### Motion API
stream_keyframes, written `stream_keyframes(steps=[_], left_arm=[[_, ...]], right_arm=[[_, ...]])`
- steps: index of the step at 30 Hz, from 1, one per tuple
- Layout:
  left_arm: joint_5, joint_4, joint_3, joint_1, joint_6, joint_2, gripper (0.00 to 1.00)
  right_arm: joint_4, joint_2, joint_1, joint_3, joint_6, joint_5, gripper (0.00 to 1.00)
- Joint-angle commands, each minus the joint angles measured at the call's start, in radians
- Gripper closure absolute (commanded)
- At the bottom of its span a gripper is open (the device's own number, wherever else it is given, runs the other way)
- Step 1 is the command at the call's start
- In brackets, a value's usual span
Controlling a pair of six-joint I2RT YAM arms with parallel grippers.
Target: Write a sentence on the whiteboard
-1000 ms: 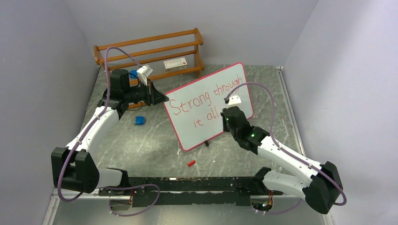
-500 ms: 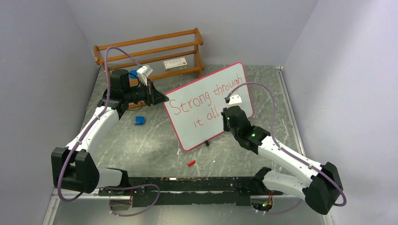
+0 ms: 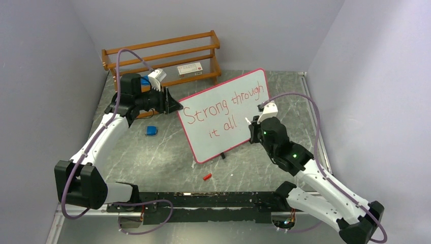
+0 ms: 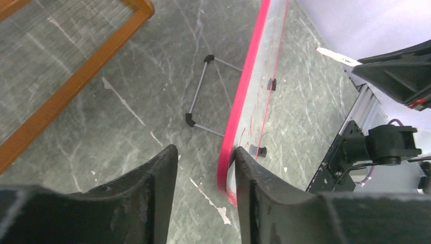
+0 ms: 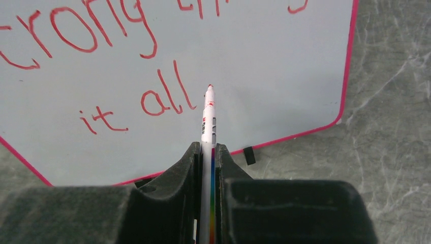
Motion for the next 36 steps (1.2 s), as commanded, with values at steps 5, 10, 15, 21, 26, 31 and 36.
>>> stream_keyframes(steps=[5,10,15,21,26,31,36], left_arm=[[-0.205,-0.187,0.117,-0.006,0.026,-0.091,0.36],[-0.277,-0.298,0.151,-0.014,0.045,-0.189,0.24],[-0.346,-0.387,0.100,-0.072,0.032,-0.306,0.19],[-0.434,-0.418,-0.068,-0.231,-0.051,-0.450,0.15],[-0.529,-0.394,-0.230,-0.407,-0.149,-0.521,0.12],[-0.627,-0.348,-0.317,-0.590,-0.244,-0.528,0.16],[-0.772,-0.320,-0.340,-0.785,-0.314,-0.484,0.18]], right_arm=[[-0.100,-0.109,-0.005,0.059,-0.014,0.019,1.00],[-0.117,-0.182,-0.006,0.072,-0.021,0.018,1.00],[-0.135,-0.249,-0.006,0.077,-0.034,0.040,1.00],[-0.107,-0.350,-0.006,0.031,-0.052,0.067,1.00],[-0.090,-0.380,-0.005,0.014,-0.044,0.071,1.00],[-0.083,-0.393,-0.006,0.007,-0.045,0.073,1.00],[-0.086,-0.396,-0.006,0.004,-0.043,0.074,1.00]])
